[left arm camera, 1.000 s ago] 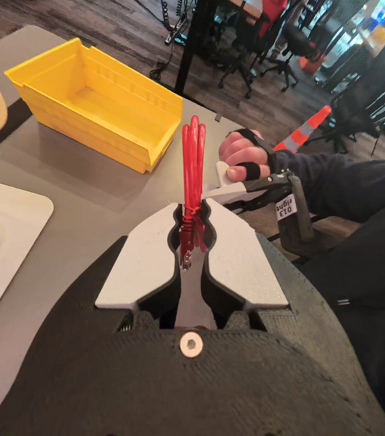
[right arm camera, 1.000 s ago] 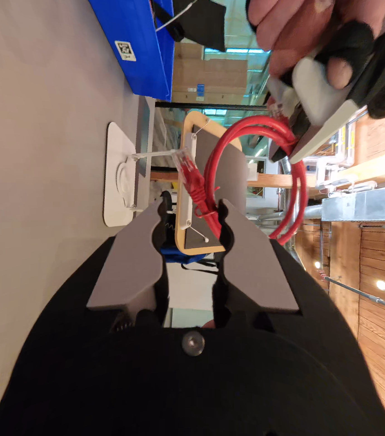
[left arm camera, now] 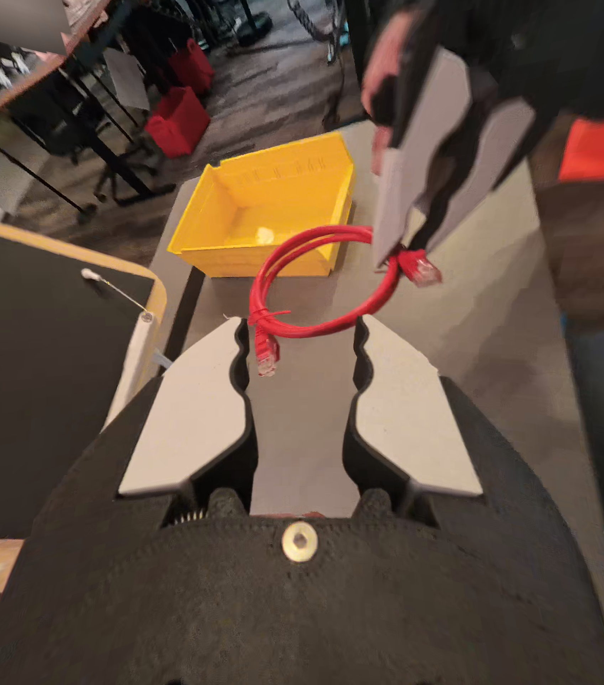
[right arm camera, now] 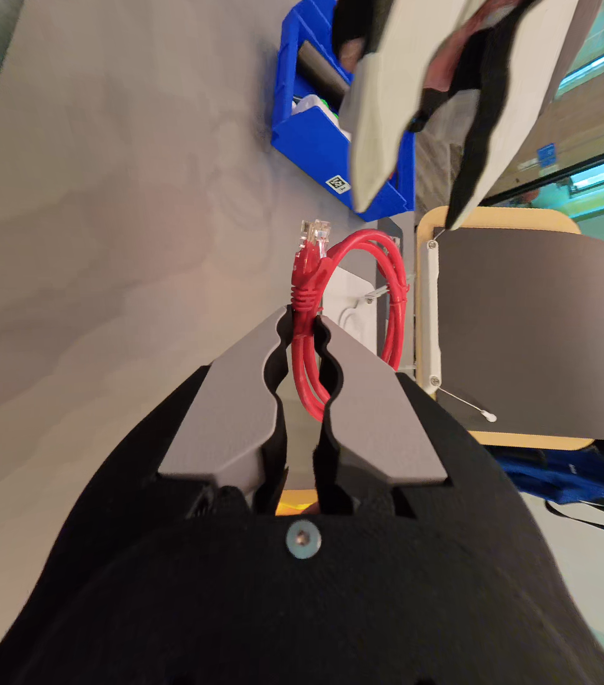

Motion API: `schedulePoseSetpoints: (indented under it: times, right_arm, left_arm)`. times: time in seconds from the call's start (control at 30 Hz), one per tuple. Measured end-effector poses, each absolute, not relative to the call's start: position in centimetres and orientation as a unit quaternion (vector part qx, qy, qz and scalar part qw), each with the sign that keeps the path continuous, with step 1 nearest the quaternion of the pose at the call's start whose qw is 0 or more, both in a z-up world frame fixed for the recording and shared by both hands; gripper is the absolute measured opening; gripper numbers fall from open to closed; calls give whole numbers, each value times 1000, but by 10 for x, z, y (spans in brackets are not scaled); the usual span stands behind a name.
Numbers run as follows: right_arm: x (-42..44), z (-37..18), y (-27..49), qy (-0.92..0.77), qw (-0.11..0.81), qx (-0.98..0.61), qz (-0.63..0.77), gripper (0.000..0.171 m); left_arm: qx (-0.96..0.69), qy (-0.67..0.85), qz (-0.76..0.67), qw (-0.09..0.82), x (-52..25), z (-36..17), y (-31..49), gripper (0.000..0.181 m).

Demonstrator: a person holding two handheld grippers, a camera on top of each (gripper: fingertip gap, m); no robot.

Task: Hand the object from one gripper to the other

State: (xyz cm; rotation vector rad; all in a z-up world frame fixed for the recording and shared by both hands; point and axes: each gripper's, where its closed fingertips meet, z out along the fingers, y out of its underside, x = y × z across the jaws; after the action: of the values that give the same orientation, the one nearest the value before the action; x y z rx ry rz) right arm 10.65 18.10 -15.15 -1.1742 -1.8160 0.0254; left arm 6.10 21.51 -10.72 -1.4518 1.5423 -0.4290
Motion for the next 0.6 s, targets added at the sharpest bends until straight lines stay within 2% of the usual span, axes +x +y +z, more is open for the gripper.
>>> schedulePoseSetpoints:
  times: [0.03, 0.17, 0.5, 0.57, 0.6]
  right_arm:
    - [105, -151, 179, -743, 466, -480, 20, 7]
    - [104, -151, 173, -752, 448, -481, 37, 7]
    - [107, -141, 172, -743, 443, -494, 90, 9]
    - [107, -133, 178, -727, 463, -500, 86, 11]
    - [108, -128, 181, -718, 477, -500, 83, 20]
  left_arm:
    - [-579, 651, -140, 470, 64, -113, 210, 53]
    - [-544, 702, -51, 456, 71, -138, 198, 23]
    - [-498, 739, 11, 454, 73, -152, 192, 9]
    - [-504, 738, -8, 449, 73, -155, 189, 6]
    - [-510, 732, -28, 451, 74, -155, 188, 6]
